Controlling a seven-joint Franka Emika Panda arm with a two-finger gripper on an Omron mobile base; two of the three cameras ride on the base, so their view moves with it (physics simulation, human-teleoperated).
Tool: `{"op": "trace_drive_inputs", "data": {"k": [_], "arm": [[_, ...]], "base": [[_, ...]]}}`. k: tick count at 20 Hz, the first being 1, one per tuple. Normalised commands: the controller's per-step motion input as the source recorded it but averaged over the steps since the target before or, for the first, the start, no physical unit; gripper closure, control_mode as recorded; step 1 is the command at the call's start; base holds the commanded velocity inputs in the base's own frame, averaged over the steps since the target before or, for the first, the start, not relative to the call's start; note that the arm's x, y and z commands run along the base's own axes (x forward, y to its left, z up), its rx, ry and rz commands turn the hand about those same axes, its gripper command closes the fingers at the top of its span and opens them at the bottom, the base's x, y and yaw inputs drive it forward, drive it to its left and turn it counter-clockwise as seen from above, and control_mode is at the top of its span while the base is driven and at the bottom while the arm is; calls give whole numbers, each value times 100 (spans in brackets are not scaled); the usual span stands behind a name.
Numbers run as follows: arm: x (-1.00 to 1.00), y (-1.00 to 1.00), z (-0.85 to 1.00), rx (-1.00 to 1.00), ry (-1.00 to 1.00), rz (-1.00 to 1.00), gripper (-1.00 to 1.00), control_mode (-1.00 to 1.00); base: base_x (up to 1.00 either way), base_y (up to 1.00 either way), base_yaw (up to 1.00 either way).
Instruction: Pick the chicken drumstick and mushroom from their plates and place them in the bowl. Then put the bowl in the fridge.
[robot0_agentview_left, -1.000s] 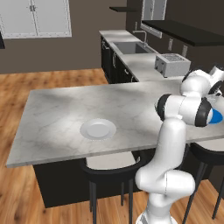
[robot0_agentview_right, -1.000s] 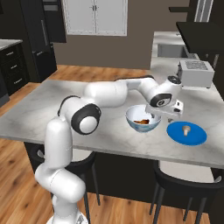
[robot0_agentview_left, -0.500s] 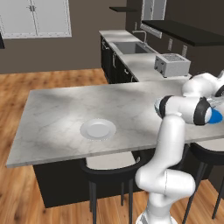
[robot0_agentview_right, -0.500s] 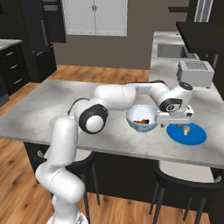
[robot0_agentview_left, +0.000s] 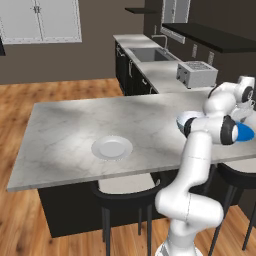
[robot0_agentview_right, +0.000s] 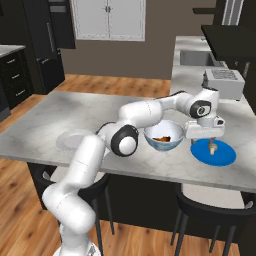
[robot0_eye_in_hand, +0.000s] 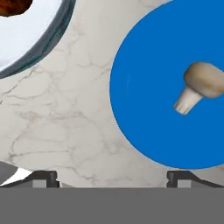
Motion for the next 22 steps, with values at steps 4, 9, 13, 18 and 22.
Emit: {"op": "trace_drive_inputs", "data": {"k": [4,9,13,18,22], "arm": [[9,-36,-5,0,2,12,-100,-100],[-5,-14,-8,3,1,19,-100,-100],[-2,0,-14,1,0,15,-100,-100],[0,-1,-7,1,-3,10,-100,-100],[0,0,-10,0,-18,9,-100,-100]], "base": [[0,0,0],[0,0,0],[0,0,0],[0,0,0],[0,0,0]]}}
